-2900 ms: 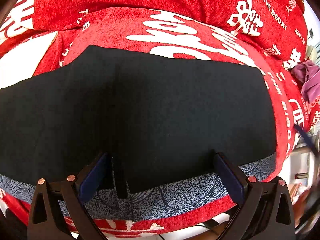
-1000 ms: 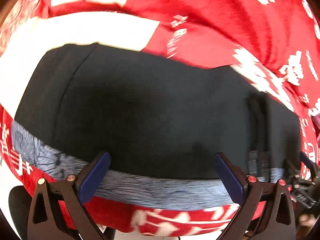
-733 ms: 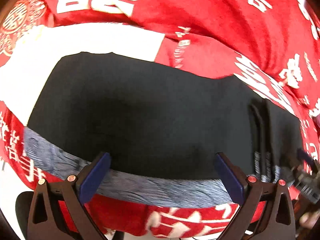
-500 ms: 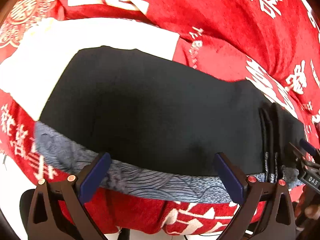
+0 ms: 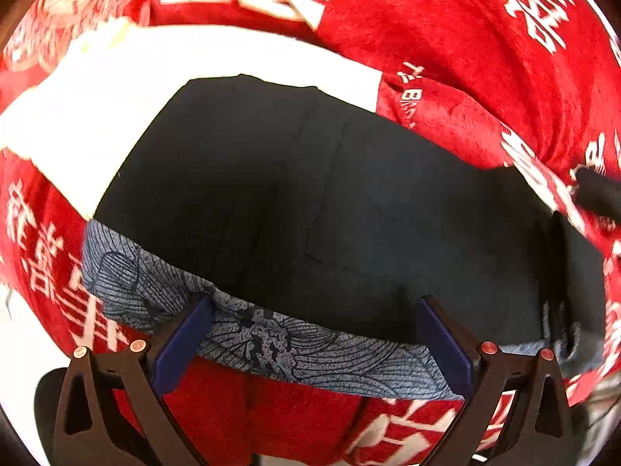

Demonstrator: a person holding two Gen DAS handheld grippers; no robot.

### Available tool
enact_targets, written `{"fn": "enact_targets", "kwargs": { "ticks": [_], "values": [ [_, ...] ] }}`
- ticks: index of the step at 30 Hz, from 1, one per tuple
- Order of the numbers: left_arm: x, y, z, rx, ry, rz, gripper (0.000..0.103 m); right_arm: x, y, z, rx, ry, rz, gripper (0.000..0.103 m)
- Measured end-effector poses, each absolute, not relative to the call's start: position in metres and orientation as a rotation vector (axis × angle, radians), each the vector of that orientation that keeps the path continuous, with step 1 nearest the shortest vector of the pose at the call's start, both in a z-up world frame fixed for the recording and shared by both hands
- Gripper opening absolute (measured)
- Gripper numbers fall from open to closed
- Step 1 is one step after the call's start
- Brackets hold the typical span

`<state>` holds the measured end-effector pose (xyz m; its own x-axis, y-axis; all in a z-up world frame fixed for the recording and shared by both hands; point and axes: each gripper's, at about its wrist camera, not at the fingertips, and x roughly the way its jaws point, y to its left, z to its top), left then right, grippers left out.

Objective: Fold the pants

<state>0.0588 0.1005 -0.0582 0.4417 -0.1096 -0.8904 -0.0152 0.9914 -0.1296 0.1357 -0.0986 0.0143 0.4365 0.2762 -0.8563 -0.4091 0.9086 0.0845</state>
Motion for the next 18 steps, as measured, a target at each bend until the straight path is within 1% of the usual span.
{"fn": "enact_targets", "kwargs": {
  "ticks": [3,7,13,15,16,18],
  "values": [
    [0.05,0.094,-0.058,-0.067,1.104,-0.045,0.103,0.171,-0.046,0.012,-0.251,1.032,0.644,0.103],
    [0.042,0.109,-0.043,-0.154,1.084,-0.071,0.103,0.211,0.015,-0.012,-0.326,1.097,0.884,0.103],
    [0.039,0.148,-0.023,-0.247,1.061,-0.089,0.103,0.257,0.083,-0.067,-0.37,1.27,1.151,0.103],
    [0.039,0.161,-0.022,-0.275,1.066,-0.109,0.103,0.259,0.094,-0.086,-0.377,1.368,1.217,0.103],
    [0.039,0.169,-0.02,-0.294,1.064,-0.123,0.103,0.256,0.095,-0.089,-0.388,1.369,1.231,0.103],
    [0.035,0.187,-0.018,-0.335,1.057,-0.154,0.103,0.25,0.099,-0.083,-0.411,1.327,1.262,0.094]
  ]
}}
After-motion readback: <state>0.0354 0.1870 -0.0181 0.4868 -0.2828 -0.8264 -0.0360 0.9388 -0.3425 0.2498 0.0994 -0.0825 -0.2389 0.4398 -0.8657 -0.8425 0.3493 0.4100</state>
